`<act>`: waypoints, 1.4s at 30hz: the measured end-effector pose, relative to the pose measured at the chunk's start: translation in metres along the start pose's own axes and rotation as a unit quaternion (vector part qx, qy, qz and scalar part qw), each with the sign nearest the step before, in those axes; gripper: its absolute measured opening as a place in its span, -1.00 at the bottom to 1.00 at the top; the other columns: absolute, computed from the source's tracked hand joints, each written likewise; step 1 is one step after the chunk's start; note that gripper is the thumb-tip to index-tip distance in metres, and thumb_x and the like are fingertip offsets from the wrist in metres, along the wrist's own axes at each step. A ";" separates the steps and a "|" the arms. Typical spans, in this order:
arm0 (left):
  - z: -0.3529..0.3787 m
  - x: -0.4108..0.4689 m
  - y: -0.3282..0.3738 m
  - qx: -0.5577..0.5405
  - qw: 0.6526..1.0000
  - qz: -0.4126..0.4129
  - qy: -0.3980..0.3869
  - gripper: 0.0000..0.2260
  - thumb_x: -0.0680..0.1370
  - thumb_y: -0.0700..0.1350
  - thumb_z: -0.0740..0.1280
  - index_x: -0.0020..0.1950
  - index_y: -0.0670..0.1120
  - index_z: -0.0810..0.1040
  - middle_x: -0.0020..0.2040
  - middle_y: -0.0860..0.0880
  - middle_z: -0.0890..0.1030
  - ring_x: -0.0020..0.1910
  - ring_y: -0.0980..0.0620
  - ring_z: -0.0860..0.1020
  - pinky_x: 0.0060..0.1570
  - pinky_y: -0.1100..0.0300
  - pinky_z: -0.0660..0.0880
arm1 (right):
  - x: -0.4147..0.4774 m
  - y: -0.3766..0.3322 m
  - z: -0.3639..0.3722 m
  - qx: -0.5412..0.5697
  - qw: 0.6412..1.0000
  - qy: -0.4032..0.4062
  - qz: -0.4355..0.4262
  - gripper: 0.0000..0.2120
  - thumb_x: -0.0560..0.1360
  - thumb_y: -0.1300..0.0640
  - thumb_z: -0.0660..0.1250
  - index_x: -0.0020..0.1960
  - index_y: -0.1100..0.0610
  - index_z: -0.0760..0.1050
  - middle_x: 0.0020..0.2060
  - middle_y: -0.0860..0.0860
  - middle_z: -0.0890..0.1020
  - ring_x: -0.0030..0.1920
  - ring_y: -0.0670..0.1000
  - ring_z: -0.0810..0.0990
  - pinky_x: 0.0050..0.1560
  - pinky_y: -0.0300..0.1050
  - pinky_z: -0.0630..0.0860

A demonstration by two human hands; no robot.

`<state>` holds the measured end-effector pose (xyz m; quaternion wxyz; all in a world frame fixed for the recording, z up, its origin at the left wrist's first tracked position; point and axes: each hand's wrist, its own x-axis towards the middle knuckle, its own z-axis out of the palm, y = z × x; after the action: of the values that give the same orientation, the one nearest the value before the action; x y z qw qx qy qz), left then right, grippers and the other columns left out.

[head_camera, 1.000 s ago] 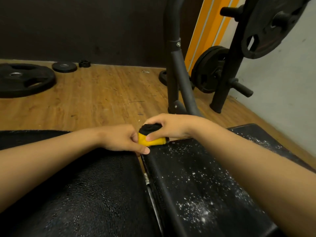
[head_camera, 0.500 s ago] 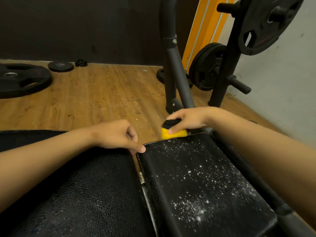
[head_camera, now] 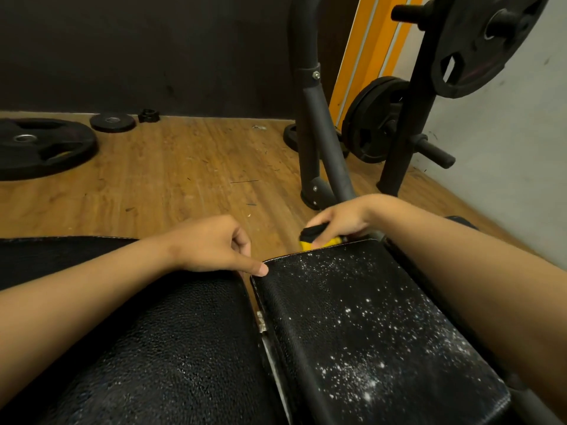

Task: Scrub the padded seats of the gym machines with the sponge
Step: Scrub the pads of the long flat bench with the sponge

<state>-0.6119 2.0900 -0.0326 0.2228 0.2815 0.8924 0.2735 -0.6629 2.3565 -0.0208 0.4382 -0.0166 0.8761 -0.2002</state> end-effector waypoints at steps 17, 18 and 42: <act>-0.004 -0.003 0.010 -0.104 0.994 0.013 -0.025 -0.50 0.16 0.26 0.53 -0.14 -0.10 0.69 -0.23 0.00 0.72 -0.22 0.14 0.66 -0.03 0.29 0.50 | -0.084 0.064 0.052 0.021 0.887 0.436 -0.154 -0.87 0.45 0.11 0.45 -0.06 0.05 0.51 -0.20 -0.07 0.57 -0.14 -0.08 0.54 -0.13 -0.15 0.44; -0.004 -0.004 0.011 -0.102 0.994 0.006 -0.023 -0.48 0.13 0.27 0.52 -0.14 -0.10 0.69 -0.23 0.01 0.72 -0.23 0.16 0.65 -0.04 0.31 0.49 | -0.089 0.058 0.066 0.022 0.883 0.437 -0.172 -0.86 0.44 0.10 0.46 -0.07 0.02 0.52 -0.20 -0.09 0.59 -0.13 -0.11 0.55 -0.11 -0.16 0.44; 0.040 0.010 0.126 0.145 0.978 0.113 0.097 -0.36 0.41 -0.09 0.52 0.45 -0.02 0.38 0.34 0.05 0.49 0.31 0.09 0.44 0.14 0.44 0.24 | -0.127 0.037 0.112 0.209 0.897 0.336 -0.200 -0.47 0.45 0.32 0.40 0.36 0.08 0.34 0.18 0.00 0.53 0.18 0.07 0.54 0.21 -0.04 0.50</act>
<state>-0.5492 2.1982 0.0119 0.0598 0.3825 0.9022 0.1902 -0.4932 2.3787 0.0023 0.0620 -0.0310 0.8876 -0.4553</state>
